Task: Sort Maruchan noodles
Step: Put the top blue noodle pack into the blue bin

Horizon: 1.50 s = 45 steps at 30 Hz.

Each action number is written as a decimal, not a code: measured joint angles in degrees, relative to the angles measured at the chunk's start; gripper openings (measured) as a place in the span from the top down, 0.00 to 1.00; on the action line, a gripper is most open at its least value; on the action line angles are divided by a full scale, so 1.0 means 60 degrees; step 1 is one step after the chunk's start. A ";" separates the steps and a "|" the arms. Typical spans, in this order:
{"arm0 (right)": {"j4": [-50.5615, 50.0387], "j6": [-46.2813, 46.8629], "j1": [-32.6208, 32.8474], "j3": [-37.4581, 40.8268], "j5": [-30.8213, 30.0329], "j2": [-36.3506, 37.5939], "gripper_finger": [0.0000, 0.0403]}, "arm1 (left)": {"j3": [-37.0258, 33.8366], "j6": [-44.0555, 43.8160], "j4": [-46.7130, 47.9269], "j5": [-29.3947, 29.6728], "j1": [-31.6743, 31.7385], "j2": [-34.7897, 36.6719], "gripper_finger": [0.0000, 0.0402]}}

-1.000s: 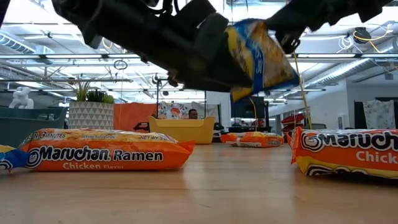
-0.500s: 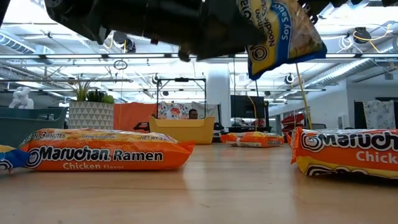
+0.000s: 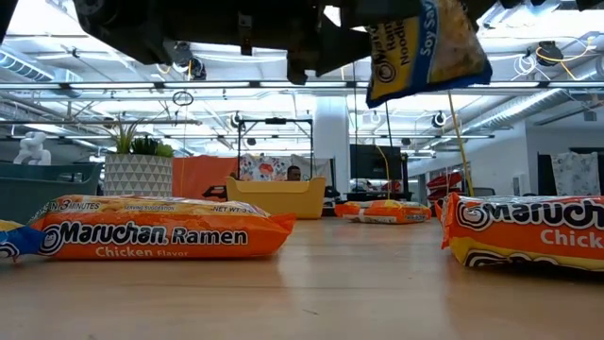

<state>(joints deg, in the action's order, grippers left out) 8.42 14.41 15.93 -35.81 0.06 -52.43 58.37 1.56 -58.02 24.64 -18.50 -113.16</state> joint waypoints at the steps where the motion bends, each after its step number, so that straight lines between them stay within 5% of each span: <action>1: 0.0134 -0.0015 0.0002 0.0000 0.0007 -0.0068 1.00 | 0.0000 0.0002 -0.0013 -0.0003 0.0015 0.0000 0.31; 7: 0.0365 -0.0117 -0.0009 -0.0004 0.0013 -0.0133 1.00 | 0.0004 0.0473 0.0038 -0.0046 -0.0010 0.0000 0.35; 19: 0.0346 -0.0338 -0.0009 0.0000 -0.0030 -0.0140 0.98 | 0.0018 0.0459 0.0222 -0.0054 -0.0099 0.0000 0.71; 26: 0.0354 -0.0613 -0.0012 0.0000 -0.0500 0.0216 0.79 | 0.0022 0.0479 0.0551 0.0575 -0.0229 0.0127 0.73; 34: 0.0151 -0.0639 -0.0019 0.0007 -0.0603 0.1280 0.58 | 0.0036 -0.0483 0.4481 0.1328 -0.0601 0.1650 0.74; 45: 0.0062 -0.1093 -0.0019 0.0007 -0.0559 0.2008 0.57 | 0.0031 -0.3382 1.2214 0.1165 -0.1145 0.5715 0.74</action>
<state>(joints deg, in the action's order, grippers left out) 8.80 7.86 15.81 -35.77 -3.29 -40.38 58.55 -18.73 15.26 31.63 -25.36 -78.87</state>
